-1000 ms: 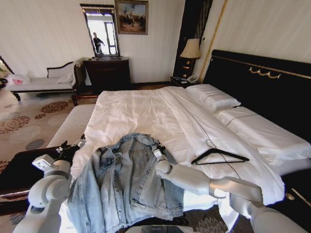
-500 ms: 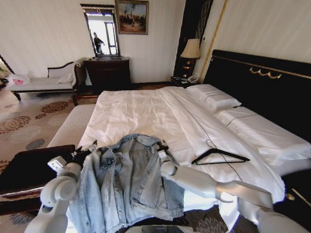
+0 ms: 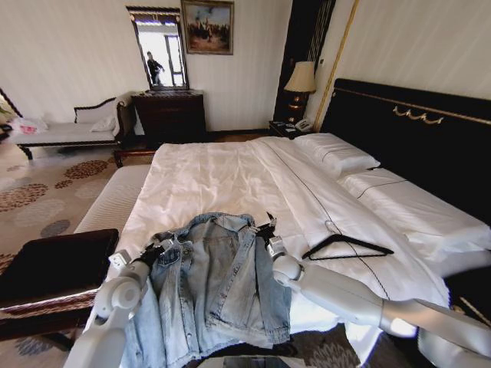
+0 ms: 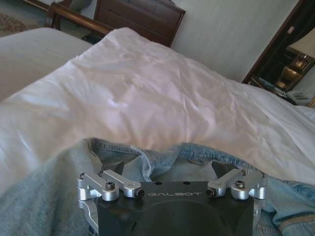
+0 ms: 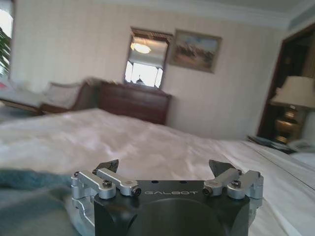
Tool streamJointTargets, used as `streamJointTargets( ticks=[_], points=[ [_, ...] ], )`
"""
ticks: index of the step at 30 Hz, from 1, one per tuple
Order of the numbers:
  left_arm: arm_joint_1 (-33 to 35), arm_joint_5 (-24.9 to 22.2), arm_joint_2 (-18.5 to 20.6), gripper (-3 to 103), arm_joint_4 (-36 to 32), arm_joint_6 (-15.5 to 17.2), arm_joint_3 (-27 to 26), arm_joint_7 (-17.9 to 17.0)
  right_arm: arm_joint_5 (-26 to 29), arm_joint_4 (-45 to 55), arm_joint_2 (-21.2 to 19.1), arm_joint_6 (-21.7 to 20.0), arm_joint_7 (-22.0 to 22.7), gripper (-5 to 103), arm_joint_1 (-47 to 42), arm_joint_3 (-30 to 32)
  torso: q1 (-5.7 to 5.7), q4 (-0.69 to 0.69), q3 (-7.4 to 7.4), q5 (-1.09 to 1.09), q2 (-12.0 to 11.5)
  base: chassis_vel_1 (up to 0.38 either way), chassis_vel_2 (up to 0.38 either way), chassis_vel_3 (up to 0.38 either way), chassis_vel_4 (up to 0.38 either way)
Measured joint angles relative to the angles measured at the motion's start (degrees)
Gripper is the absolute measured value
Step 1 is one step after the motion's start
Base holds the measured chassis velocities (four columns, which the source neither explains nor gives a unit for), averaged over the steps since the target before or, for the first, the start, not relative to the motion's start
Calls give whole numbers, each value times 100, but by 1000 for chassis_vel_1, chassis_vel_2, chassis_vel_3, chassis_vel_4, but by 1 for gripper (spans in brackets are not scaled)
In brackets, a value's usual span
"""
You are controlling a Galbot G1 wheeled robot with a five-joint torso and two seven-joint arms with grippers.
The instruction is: Pick up the clothes from the bed and hang them on the clothes hanger.
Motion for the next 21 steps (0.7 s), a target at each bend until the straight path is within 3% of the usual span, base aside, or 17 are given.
streamJointTargets(
  ticks=[5,15,21],
  points=[
    [-155,6,-16,100,335,4,310,55,79,292,-80,296,-253,100,-167,281,0,0,0,0,0,0,0,0,0],
    [-528,396,-55,100,1205,8,1118,-21,228,284,-260,274,-168,100,-626,1172,1,-1,0,0,0,0,0,0,0],
    [-341,615,-187,100,1108,402,1129,-412,4,348,-437,236,-186,100,-1174,1728,0,0,0,0,0,0,0,0,0]
  ],
)
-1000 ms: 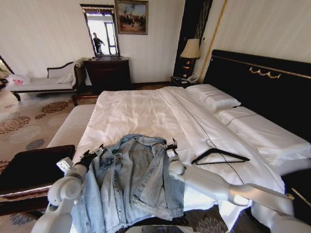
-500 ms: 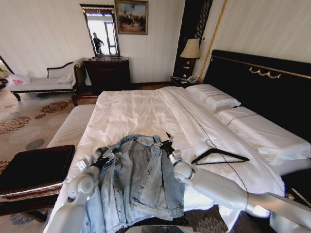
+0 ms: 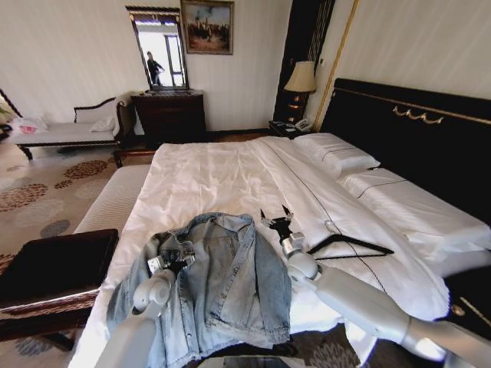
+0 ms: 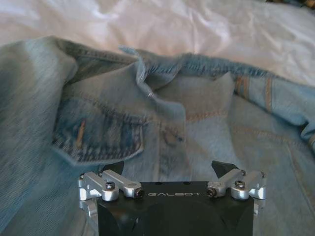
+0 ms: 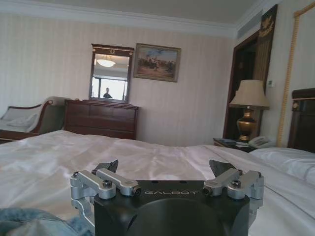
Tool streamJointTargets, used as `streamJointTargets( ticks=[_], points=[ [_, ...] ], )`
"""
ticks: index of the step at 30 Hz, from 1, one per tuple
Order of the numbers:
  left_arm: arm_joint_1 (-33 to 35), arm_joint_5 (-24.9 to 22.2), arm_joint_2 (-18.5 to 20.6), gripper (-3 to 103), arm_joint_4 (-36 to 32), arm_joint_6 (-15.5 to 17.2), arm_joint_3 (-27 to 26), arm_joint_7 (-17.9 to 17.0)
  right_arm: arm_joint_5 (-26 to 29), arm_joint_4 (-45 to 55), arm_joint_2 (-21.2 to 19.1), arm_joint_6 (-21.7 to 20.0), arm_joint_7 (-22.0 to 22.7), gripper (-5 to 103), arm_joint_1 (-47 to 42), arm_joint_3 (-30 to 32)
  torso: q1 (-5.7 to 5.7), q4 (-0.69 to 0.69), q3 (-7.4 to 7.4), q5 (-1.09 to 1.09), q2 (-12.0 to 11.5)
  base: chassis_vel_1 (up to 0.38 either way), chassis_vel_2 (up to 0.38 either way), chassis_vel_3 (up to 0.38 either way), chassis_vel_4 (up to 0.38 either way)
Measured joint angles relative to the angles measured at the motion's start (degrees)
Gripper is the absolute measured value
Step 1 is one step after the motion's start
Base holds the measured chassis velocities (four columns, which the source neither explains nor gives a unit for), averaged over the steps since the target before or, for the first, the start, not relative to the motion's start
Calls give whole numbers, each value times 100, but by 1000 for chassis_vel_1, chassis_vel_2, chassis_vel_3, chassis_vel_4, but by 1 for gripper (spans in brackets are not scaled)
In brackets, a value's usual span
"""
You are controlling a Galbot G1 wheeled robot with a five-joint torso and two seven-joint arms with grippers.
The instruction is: Pick up the clothes from the bed and hang them on the clothes hanger.
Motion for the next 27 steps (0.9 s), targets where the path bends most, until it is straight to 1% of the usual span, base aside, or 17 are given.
streamJointTargets(
  ticks=[1,2,4,7,9,11,12,13,14,16,17,18,20,21,24,25,27],
  points=[
    [43,12,-4,100,-44,62,-24,-89,-52,-15,-24,-3,-4,100,-86,81,0,1,0,0,0,0,0,0,0],
    [43,12,-4,100,-44,62,-24,-89,-52,-15,-24,-3,-4,100,-86,81,0,1,0,0,0,0,0,0,0],
    [99,26,17,100,-46,159,-40,-203,-160,-64,-69,-8,-22,100,-312,284,0,0,0,1,0,0,0,0,0],
    [24,54,44,100,120,168,-14,-213,-194,-73,-80,-13,-23,100,-420,364,0,0,0,0,0,0,0,0,0],
    [-144,55,63,100,350,160,24,-195,-204,-72,-85,-21,-22,100,-475,402,0,1,0,0,0,0,0,0,0],
    [-178,53,66,100,384,158,30,-185,-205,-69,-86,-23,-21,100,-478,404,0,1,0,-1,0,0,0,0,0],
    [-309,32,81,100,497,130,52,-123,-205,-44,-101,-30,-16,100,-481,406,0,0,0,-1,0,0,0,0,0],
    [-343,24,87,100,527,116,63,-90,-205,-36,-107,-34,-14,100,-480,406,0,1,0,-1,0,0,0,0,0],
    [-370,18,94,102,550,102,70,-57,-205,-27,-115,-38,-10,100,-478,406,0,1,0,-1,0,0,0,0,0],
    [-380,13,98,102,558,94,72,-41,-205,-25,-118,-39,-8,100,-477,405,0,1,1,0,0,0,0,0,0],
    [-394,2,106,93,584,68,74,3,-205,-19,-125,-43,-4,100,-476,400,0,1,1,0,0,0,0,0,0],
    [-394,-5,109,93,598,47,70,37,-205,-15,-128,-45,-3,100,-475,395,0,2,0,0,0,0,0,0,0],
    [-394,-32,113,83,614,21,55,81,-205,-5,-131,-48,-1,100,-477,388,0,2,0,0,0,0,0,0,0],
    [-394,-32,113,83,614,21,55,81,-205,-5,-131,-48,-1,100,-477,388,0,2,0,0,0,0,0,0,0],
    [-410,-130,120,66,634,-10,16,149,-220,-4,-133,-55,2,100,-475,365,0,2,1,-1,0,0,0,0,0],
    [-410,-130,120,66,634,-10,16,149,-220,-4,-133,-55,2,100,-475,365,0,2,1,-1,0,0,0,0,0],
    [-421,-177,120,56,623,-22,-32,181,-229,-16,-123,-57,3,100,-471,359,0,1,1,-1,0,0,0,0,0]
  ],
)
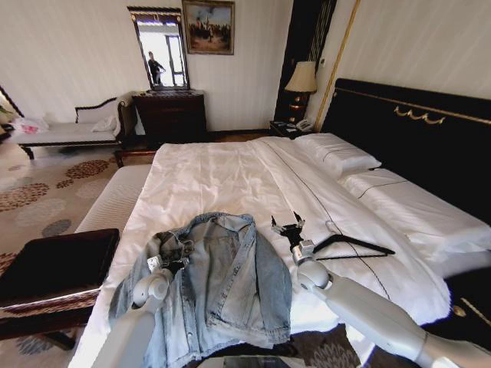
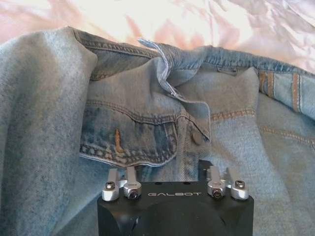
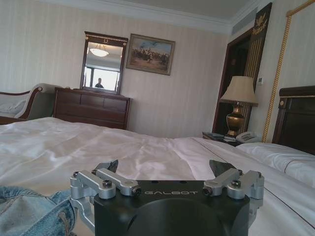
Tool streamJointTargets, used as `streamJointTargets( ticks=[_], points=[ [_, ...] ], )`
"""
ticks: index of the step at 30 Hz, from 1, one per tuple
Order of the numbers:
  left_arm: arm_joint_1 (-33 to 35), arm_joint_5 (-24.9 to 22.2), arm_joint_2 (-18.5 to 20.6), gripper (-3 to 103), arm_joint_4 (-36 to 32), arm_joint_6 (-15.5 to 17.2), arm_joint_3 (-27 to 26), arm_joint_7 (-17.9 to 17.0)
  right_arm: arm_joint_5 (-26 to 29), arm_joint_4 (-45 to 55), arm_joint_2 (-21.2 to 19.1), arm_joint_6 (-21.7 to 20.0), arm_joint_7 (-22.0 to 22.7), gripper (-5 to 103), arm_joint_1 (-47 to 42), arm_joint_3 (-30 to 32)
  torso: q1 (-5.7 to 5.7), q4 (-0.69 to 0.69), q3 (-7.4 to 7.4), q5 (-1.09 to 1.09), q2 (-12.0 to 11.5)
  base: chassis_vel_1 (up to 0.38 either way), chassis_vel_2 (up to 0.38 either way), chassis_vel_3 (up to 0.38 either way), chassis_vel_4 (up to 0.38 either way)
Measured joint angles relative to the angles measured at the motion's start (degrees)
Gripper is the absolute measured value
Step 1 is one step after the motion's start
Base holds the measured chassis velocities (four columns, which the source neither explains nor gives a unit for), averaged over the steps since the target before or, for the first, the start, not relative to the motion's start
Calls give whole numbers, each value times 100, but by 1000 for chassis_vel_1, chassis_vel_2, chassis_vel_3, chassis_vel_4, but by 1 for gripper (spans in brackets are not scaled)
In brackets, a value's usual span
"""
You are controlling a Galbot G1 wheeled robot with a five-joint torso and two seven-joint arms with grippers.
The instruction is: Pick up the clothes from the bed and hang them on the clothes hanger.
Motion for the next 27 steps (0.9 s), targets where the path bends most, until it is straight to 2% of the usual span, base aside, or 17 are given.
streamJointTargets(
  ticks=[2,5,6,10,11,12,13,14,20,27],
  points=[
    [0,-16,0,56,-27,-4,-22,6,-3,-7,3,-1,0,100,0,-1,0,0,0,0,0,0,0,0,0],
    [59,-102,3,40,-257,-10,-186,20,-42,-43,4,-1,1,100,-16,-1,1,-1,0,-1,0,0,0,0,0],
    [59,-102,3,40,-257,-10,-186,20,-42,-43,4,-1,1,100,-16,-1,1,-1,0,-1,0,0,0,0,0],
    [211,-275,87,18,-637,-11,-461,50,-73,-94,15,-1,-1,100,-12,-2,1,-2,0,-1,0,0,0,0,0],
    [211,-275,87,18,-637,-11,-461,50,-73,-94,15,-1,-1,100,-12,-2,1,-2,0,-1,0,0,0,0,0],
    [249,-338,118,12,-736,-11,-545,54,-80,-106,24,-1,-1,100,4,-6,1,-2,0,-2,0,0,0,0,0],
    [268,-372,134,12,-791,-10,-592,54,-83,-111,30,-1,-2,100,17,-14,1,-2,0,-1,0,0,0,0,0],
    [309,-441,159,8,-907,-6,-691,54,-84,-115,38,-1,-2,100,41,-33,1,-1,0,0,0,0,0,0,0],
    [500,-673,189,5,-1333,20,-1071,22,-82,-106,33,5,-2,100,104,-65,0,-1,0,0,0,0,0,0,0],
    [701,-689,154,5,-1646,108,-1575,-70,-84,-63,-8,18,-7,100,47,-17,0,-1,-1,0,0,0,0,0,0]
  ],
)
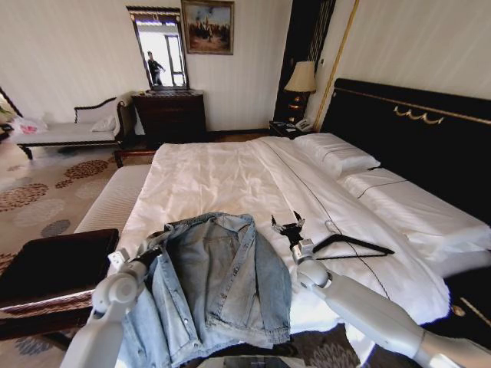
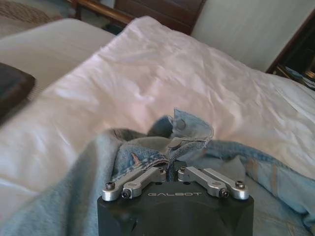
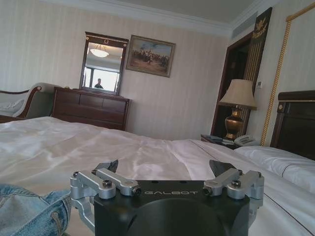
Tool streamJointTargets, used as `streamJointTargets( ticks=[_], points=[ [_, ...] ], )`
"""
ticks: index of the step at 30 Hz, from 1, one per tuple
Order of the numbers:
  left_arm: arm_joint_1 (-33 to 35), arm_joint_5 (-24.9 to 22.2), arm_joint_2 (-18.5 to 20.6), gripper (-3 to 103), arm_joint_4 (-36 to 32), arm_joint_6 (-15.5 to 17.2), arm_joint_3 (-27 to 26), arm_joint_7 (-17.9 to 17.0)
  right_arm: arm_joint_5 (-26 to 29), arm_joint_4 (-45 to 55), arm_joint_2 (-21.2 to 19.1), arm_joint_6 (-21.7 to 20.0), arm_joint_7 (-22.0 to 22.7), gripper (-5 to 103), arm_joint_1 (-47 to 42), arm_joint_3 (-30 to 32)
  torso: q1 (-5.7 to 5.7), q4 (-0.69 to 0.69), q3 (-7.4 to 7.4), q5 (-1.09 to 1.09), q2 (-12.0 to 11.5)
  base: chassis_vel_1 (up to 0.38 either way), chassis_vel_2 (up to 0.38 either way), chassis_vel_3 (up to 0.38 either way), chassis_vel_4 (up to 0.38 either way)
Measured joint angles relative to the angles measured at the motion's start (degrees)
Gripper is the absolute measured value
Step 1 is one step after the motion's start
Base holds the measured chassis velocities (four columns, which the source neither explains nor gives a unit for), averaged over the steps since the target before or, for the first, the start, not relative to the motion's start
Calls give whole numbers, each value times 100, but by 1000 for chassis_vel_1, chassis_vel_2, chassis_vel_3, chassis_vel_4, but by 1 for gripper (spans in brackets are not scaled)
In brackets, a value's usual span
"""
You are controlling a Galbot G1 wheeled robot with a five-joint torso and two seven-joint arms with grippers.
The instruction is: Pick up the clothes from the bed and hang them on the clothes hanger.
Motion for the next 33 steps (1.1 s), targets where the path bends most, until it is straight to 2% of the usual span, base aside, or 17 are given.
streamJointTargets(
  ticks=[6,14,18,23,26,28,29,30,33],
  points=[
    [222,3,98,5,-11,69,-401,99,-34,39,-25,16,-21,100,-85,66,0,0,0,1,0,0,0,0,0],
    [422,128,228,5,662,62,-470,536,-68,99,-44,29,-42,100,-93,69,0,1,0,1,0,0,0,0,0],
    [369,351,176,5,1016,-16,-431,569,-68,154,-60,29,-41,100,-86,64,0,1,0,0,0,0,0,0,0],
    [354,470,137,5,1118,-155,-389,495,-68,186,-98,46,-41,100,-134,108,0,1,0,0,0,0,0,0,0],
    [396,577,89,4,974,-581,-362,412,-45,227,-141,120,-97,100,-219,198,0,1,0,0,0,0,0,0,0],
    [480,747,68,14,814,-904,-341,241,-1,270,-174,220,-207,100,-280,260,0,0,0,1,0,0,0,0,0],
    [543,832,59,14,740,-1064,-325,133,40,299,-185,269,-273,100,-313,301,0,1,0,1,0,0,0,0,0],
    [543,832,59,14,740,-1064,-325,133,40,299,-185,269,-273,100,-313,301,0,1,0,1,0,0,0,0,0],
    [813,1095,-1,30,474,-1501,-304,-48,235,413,-200,428,-477,100,-408,442,-2,2,0,1,0,0,0,0,0]
  ],
)
